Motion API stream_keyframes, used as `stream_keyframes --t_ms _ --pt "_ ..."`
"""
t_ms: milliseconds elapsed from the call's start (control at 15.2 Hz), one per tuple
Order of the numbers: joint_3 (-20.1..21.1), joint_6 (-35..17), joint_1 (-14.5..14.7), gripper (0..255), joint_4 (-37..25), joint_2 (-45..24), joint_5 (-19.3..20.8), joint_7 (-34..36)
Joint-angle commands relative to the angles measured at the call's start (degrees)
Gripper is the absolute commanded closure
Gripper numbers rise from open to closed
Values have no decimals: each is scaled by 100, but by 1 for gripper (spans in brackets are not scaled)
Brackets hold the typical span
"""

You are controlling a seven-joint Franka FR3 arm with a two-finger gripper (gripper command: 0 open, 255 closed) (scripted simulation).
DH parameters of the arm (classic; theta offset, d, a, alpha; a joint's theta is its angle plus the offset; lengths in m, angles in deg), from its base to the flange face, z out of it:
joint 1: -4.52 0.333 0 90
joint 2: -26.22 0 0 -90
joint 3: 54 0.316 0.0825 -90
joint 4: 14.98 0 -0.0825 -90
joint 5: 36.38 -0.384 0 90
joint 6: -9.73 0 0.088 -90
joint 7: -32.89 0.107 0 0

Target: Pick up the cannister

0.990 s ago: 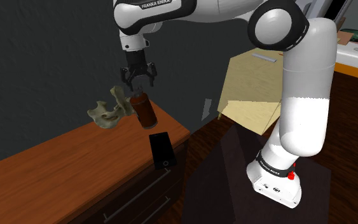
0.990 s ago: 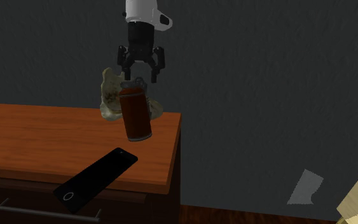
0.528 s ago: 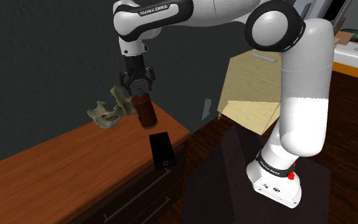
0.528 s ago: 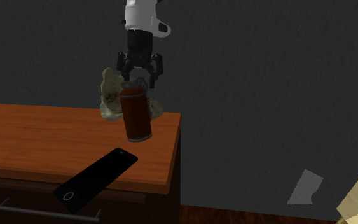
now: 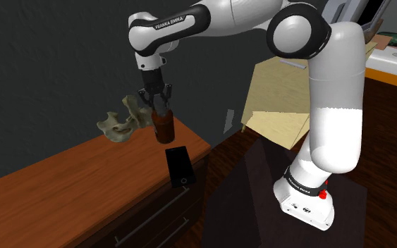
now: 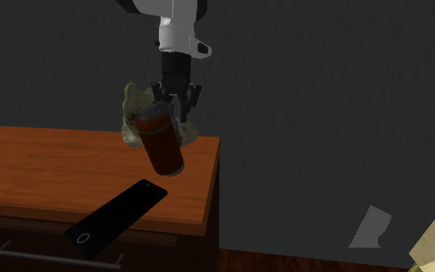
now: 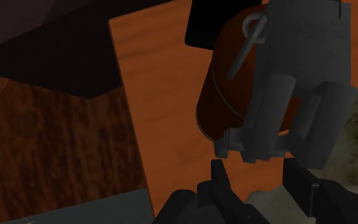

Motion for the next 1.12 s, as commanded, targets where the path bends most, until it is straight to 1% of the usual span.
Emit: stream_keyframes --t_ms 0,132,264,1056 --pt "15 9 17 255 17 -52 -7 1" --pt "27 48 29 255 57 30 -19 26" --pt "29 184 28 255 -44 66 -22 39" --pt "43 1053 28 255 -816 168 -31 132"
